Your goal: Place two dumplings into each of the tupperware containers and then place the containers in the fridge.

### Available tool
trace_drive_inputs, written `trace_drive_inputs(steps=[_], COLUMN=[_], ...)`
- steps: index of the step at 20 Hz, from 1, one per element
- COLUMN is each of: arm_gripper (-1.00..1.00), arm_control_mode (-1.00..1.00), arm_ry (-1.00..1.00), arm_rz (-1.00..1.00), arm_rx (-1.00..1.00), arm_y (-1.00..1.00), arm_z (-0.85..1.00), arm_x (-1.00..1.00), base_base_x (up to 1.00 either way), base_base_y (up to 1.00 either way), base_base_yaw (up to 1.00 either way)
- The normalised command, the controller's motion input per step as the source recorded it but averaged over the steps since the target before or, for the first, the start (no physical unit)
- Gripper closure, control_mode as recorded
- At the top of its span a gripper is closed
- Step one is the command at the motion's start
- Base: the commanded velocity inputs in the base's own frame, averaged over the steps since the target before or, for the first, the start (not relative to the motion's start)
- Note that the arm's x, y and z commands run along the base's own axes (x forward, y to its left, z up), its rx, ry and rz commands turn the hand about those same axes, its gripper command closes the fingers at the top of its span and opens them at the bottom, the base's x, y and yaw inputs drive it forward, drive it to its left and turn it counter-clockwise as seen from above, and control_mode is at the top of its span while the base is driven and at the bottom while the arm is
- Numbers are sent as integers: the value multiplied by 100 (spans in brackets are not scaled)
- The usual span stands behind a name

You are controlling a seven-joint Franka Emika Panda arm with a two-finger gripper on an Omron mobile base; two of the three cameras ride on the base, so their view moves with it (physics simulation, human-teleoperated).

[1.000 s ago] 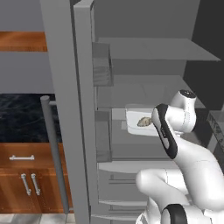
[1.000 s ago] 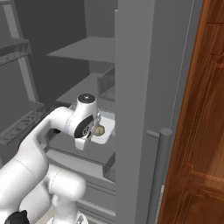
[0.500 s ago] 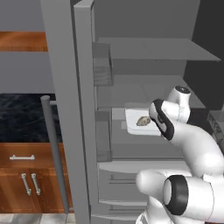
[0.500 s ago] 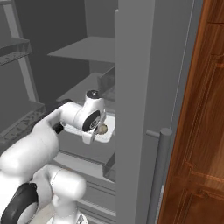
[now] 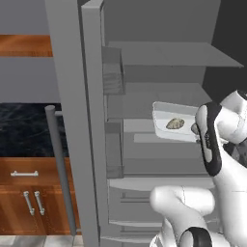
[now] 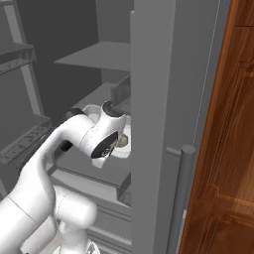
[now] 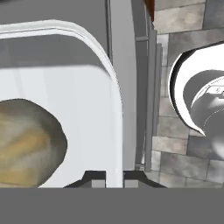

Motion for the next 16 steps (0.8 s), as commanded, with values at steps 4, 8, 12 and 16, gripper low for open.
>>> trace_drive_inputs(steps=[4,8,12,16], arm_gripper=[100,100,100,100], arm_control_mode=[-100,-100,-100,-100], arm_ry=[-21,-3,11,20], arm_rz=[-1,-2,-8,-10], arm_rx=[0,-5,-21,-19], arm_y=[4,0,16,12], arm_z=[43,87,50,26], arm_x=[-96,-26,41,83], base_base_x=[0,0,0,0], base_base_y=[0,0,0,0], base_base_yaw=[0,0,0,0])
